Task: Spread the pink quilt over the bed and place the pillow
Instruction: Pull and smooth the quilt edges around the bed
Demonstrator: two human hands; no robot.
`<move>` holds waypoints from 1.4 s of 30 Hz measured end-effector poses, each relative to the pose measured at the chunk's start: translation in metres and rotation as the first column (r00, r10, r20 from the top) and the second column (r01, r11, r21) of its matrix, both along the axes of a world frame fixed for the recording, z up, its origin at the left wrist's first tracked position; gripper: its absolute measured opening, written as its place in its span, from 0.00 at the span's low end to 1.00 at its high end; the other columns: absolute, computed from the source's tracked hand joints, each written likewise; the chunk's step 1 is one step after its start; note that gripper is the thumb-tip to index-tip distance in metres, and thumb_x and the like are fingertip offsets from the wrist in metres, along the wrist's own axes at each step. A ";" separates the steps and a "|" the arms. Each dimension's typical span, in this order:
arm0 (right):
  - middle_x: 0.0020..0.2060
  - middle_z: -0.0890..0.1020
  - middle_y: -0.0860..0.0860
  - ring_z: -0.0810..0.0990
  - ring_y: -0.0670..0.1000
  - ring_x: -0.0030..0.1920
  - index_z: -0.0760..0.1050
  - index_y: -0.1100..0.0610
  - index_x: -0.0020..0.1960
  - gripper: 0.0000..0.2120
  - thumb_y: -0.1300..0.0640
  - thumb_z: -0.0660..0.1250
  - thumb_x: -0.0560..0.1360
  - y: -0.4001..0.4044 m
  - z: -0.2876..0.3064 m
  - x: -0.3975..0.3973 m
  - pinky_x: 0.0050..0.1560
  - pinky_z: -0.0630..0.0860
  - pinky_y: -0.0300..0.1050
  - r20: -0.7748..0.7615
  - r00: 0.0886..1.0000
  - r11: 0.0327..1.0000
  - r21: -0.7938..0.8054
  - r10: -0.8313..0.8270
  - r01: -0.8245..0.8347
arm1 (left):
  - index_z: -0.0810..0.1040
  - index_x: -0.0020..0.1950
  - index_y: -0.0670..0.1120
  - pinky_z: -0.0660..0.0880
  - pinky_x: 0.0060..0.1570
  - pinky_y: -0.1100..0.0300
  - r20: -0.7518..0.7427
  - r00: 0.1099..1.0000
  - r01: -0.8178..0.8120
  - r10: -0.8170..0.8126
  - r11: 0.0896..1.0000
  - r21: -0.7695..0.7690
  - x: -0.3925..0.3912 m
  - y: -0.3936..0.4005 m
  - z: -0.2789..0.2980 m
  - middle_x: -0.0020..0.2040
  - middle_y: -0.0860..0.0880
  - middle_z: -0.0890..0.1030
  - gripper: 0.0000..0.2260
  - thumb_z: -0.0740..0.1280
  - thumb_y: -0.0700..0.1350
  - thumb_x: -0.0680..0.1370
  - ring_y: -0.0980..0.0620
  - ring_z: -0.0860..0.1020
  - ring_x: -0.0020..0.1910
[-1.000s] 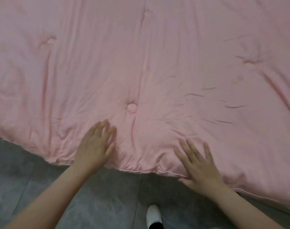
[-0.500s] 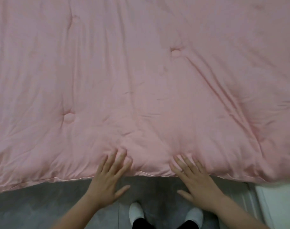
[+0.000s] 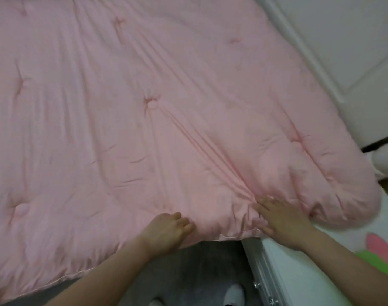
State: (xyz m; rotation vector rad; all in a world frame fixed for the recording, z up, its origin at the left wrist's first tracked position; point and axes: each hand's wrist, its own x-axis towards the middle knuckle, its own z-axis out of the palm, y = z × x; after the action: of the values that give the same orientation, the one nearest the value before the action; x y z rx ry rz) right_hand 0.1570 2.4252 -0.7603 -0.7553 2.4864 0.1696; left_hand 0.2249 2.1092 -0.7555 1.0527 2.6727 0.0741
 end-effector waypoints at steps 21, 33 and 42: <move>0.69 0.69 0.47 0.68 0.49 0.69 0.66 0.50 0.70 0.20 0.49 0.58 0.79 0.095 0.287 -0.048 0.67 0.65 0.43 -0.129 0.819 0.737 -0.528 -0.560 0.421 | 0.61 0.74 0.50 0.69 0.61 0.52 -0.298 0.747 -0.528 0.594 0.803 0.277 -0.119 0.102 0.297 0.74 0.51 0.64 0.24 0.59 0.53 0.79 0.49 0.66 0.70; 0.57 0.79 0.52 0.79 0.52 0.55 0.75 0.56 0.61 0.14 0.56 0.61 0.77 -0.050 0.475 -0.043 0.56 0.73 0.46 -0.179 0.826 0.549 -0.816 -0.535 0.178 | 0.55 0.75 0.54 0.67 0.65 0.51 -0.245 0.465 -0.704 0.851 0.523 0.481 -0.038 -0.041 0.451 0.75 0.54 0.59 0.25 0.50 0.60 0.79 0.51 0.60 0.73; 0.55 0.80 0.52 0.77 0.50 0.50 0.75 0.56 0.60 0.13 0.55 0.60 0.78 -0.289 0.563 0.047 0.55 0.74 0.46 -0.312 0.917 0.561 -0.818 -0.247 -0.127 | 0.61 0.74 0.52 0.67 0.65 0.50 -0.227 0.186 -0.724 0.956 0.289 0.626 0.149 -0.266 0.495 0.73 0.52 0.64 0.23 0.53 0.57 0.79 0.50 0.64 0.71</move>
State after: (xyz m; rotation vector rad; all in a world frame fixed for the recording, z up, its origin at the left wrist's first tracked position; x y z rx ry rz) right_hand 0.2043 2.1358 -0.1978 -1.0626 2.9378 -1.0940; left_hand 0.3737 1.8435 -0.2607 -0.8185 3.5215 0.6262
